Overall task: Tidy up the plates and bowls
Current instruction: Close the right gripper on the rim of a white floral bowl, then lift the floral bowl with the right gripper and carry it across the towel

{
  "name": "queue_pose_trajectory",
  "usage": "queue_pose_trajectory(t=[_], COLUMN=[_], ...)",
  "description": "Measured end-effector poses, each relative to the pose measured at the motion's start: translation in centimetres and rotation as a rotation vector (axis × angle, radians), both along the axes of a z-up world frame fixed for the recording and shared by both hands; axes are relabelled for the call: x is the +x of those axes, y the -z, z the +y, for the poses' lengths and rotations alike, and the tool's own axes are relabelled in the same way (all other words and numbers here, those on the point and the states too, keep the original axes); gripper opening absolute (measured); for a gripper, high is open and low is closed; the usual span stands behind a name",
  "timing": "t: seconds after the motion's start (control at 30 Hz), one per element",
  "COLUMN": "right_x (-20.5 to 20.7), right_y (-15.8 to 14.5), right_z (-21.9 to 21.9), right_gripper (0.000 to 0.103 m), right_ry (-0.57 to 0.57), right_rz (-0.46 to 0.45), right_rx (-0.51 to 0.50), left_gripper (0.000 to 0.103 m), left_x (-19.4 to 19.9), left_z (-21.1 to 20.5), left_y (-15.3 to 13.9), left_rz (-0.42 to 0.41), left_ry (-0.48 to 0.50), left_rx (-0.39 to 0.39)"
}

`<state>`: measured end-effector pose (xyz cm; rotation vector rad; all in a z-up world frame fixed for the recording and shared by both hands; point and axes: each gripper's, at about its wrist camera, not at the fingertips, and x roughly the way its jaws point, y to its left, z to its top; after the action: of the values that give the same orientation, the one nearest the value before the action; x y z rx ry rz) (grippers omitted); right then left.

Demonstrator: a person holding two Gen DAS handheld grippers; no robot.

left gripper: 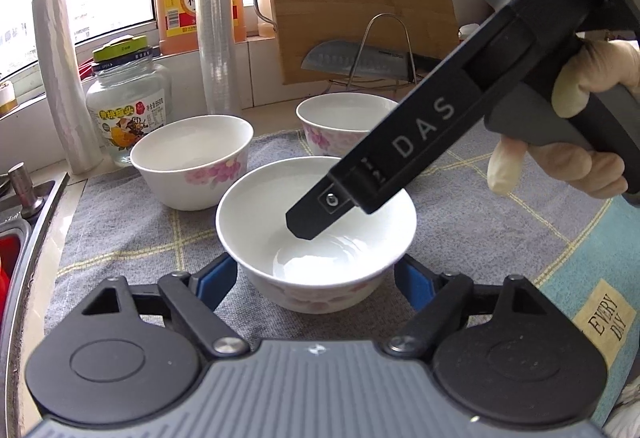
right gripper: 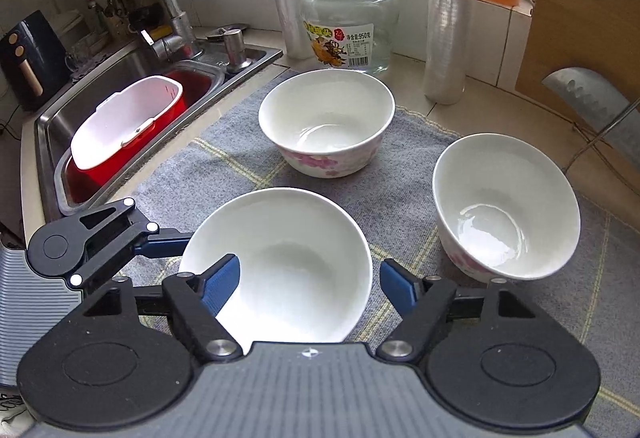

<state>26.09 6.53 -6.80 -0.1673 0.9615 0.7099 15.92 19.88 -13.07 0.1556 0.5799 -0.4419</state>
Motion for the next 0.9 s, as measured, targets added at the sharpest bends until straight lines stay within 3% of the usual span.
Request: queue_pose_trajectory(t=[0.13,0.57,0.9], right_x=[0.1,-0.6,-3.7], right_y=[0.1,-0.7,-1.7], right_z=[0.0,-0.8,-4.9], right_gripper=[0.072,0.072,0.072], right_ry=[-0.009,0.013,0.114], right_rz=[0.014,0.021,0.005], right_rx=[0.011,0.019,0.024], left_gripper=[0.085,0.085,0.085], left_x=[0.1,-0.3,-1.8], left_z=[0.0,-0.6,-3.9], left_y=[-0.1,-1.1,-2.3], left_rz=[0.002,0.027,0.028], left_ry=[0.001,0.029,0.154], left_rx=[0.003,0.027,0.051])
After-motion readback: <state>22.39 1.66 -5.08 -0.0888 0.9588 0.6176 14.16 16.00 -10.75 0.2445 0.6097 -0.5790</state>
